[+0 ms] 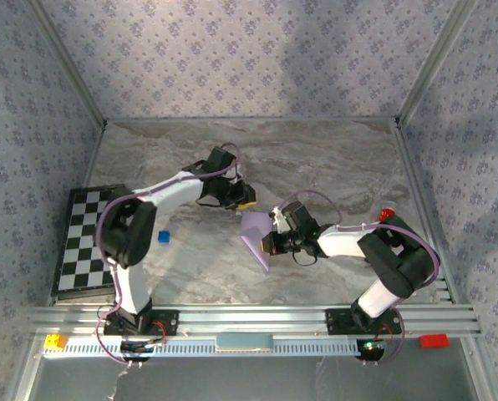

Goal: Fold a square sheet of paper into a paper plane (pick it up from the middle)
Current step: Third fold the triangle at the center of the table.

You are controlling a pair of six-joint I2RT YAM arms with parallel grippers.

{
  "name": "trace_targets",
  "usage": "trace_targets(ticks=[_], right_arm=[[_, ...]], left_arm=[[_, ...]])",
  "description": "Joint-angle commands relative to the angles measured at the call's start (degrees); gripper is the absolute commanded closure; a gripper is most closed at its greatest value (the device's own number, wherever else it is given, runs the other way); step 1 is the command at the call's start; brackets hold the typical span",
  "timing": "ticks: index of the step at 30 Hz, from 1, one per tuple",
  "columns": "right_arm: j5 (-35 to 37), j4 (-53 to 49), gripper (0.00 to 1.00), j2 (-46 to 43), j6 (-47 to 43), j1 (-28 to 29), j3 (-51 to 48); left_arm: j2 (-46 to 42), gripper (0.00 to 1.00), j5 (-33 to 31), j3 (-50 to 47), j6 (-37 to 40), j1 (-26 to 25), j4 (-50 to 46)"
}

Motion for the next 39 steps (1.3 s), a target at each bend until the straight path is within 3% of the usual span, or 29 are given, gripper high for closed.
trace_targets(ticks=[1, 5, 10, 20, 39], right_arm=[[1.8, -2.7, 1.00, 1.4, -0.6, 0.4, -0.5], [2.0, -2.9, 1.00, 1.2, -0.6, 0.2, -0.4], [2.2, -3.0, 1.00, 1.0, -0.5, 0.2, -0.5], [2.5, -3.1, 1.00, 1.1, -0.4, 0.3, -0.6], [2.5, -3.1, 1.00, 1.3, -0.4, 0.2, -0.6]], left_arm=[[-6.2, 0.85, -0.4, -6.1, -3.6, 0.0, 4.5], [-12.3, 1.00, 2.6, -16.7, -10.4, -0.7, 14.7], [-15.6, 1.00, 3.5, -27.0, -19.2, -4.8, 28.9], [-12.2, 1.00, 1.0, -33.3, -24.5, -8.3, 38.6], [-7.4, 1.00, -0.3, -34.9, -23.8, -9.9, 37.9]])
